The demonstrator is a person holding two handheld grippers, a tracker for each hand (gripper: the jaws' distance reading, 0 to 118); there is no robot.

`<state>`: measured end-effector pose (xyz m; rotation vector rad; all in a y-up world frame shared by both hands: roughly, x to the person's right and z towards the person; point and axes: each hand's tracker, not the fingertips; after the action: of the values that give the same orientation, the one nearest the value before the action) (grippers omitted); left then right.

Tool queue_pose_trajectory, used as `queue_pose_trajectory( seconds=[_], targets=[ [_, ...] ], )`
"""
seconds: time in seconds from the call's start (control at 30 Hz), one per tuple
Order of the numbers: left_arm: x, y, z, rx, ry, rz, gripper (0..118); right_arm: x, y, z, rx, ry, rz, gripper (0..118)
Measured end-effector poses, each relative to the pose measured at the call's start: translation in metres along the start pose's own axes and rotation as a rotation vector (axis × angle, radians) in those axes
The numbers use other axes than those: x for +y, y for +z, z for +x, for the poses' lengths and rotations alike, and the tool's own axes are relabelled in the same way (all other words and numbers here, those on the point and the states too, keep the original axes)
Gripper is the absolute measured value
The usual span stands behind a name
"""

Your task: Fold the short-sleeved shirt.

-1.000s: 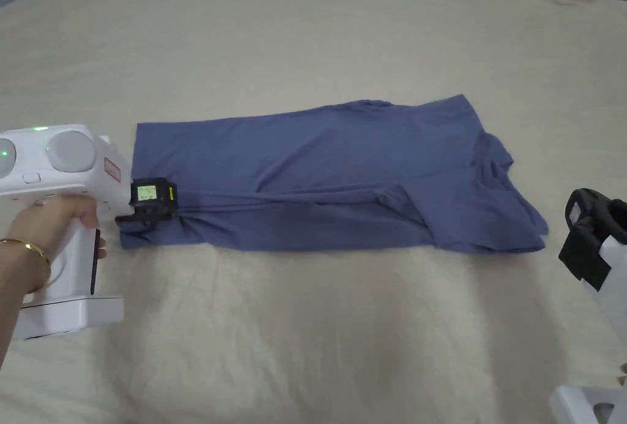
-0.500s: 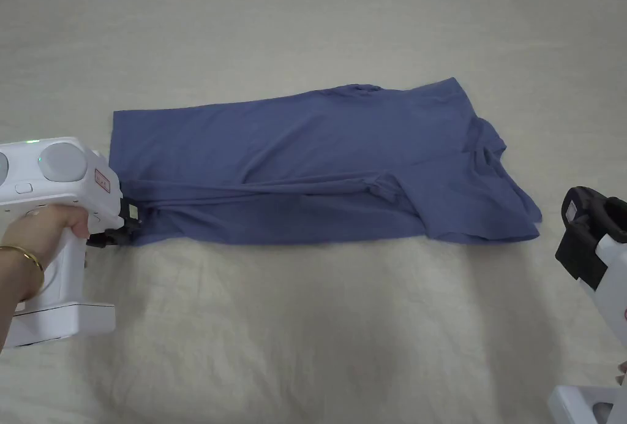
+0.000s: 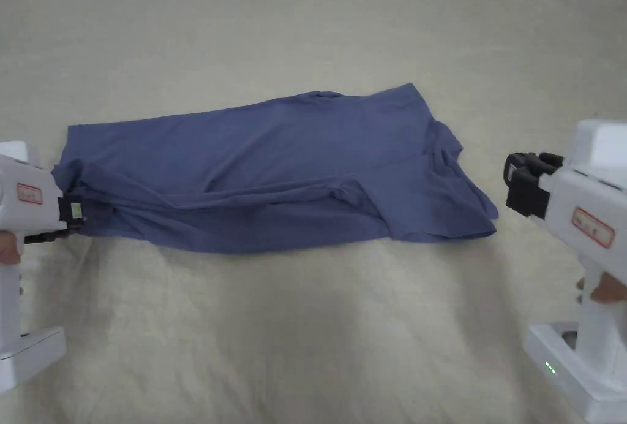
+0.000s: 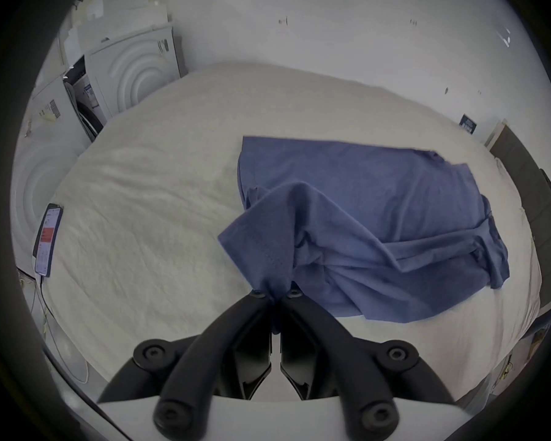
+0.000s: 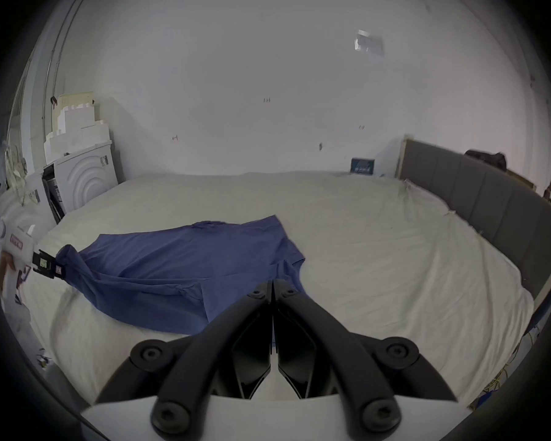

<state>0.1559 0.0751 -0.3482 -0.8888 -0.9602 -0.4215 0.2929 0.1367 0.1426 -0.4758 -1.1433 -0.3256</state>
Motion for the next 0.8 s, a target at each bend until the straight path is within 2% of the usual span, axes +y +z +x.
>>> queue_pose_trajectory(
  seconds=[0.07, 0.2, 0.23, 0.3, 0.4, 0.43, 0.47, 0.63, 0.8],
  targets=[
    [-0.003, 0.005, 0.000, -0.011, 0.018, 0.024, 0, 0.017, -0.027, 0.006, 0.016, 0.013, -0.095, 0],
    [-0.008, 0.011, -0.001, -0.018, 0.037, 0.049, 0, 0.047, -0.090, 0.020, 0.076, -0.043, -0.304, 3],
    [-0.009, 0.011, -0.001, -0.022, 0.043, 0.052, 0, 0.051, -0.105, 0.023, 0.055, -0.046, -0.347, 19],
    [-0.011, 0.012, -0.003, -0.024, 0.056, 0.061, 0, 0.057, -0.132, 0.029, 0.013, -0.055, -0.415, 63],
    [-0.013, 0.013, -0.004, -0.033, 0.084, 0.066, 0, 0.053, -0.163, 0.036, 0.010, -0.077, -0.547, 81],
    [-0.014, 0.013, -0.005, -0.036, 0.093, 0.067, 0, 0.050, -0.171, 0.038, 0.002, -0.072, -0.576, 95],
    [-0.014, 0.013, -0.004, -0.040, 0.103, 0.070, 0, 0.048, -0.179, 0.041, -0.008, -0.073, -0.604, 98],
    [-0.017, 0.014, -0.001, -0.036, 0.124, 0.069, 0, 0.026, -0.208, 0.051, -0.042, -0.058, -0.705, 99],
    [-0.020, 0.012, 0.000, -0.025, 0.134, 0.056, 0, 0.005, -0.225, 0.063, -0.065, -0.114, -0.749, 98]
  ],
)
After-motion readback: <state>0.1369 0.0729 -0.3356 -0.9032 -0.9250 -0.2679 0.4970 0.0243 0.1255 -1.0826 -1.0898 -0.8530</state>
